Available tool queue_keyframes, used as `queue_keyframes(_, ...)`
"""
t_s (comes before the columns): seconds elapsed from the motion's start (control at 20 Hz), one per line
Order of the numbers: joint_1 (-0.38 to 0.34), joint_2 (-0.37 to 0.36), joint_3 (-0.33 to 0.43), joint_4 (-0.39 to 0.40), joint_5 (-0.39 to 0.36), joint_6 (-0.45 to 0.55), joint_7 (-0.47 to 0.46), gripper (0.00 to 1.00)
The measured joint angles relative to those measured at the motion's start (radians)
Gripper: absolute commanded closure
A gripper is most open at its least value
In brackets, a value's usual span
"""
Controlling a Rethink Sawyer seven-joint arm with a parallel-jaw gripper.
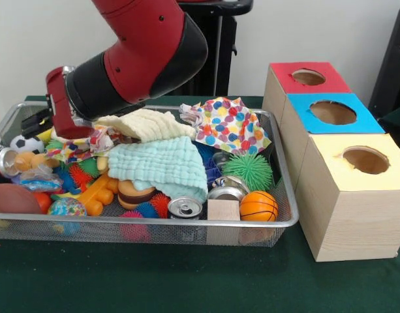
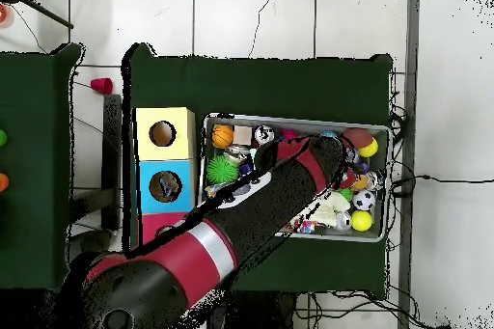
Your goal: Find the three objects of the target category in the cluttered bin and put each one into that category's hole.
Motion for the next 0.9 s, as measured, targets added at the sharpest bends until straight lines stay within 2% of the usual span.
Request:
queue_keyframes(0.25,-0.023,-0.023,0.025,0.007,0.001,-0.088,0.005,1.0)
queue_keyframes(0.55,-0.045,-0.1,0.088,0.032,0.008,-0.1,0.005,1.0)
queue_keyframes(0.6,-0.053,-0.143,0.111,0.04,0.008,-0.099,0.005,0.0)
queue_keyframes(0.9,-0.069,-0.2,0.147,0.041,0.008,-0.097,0.005,0.0)
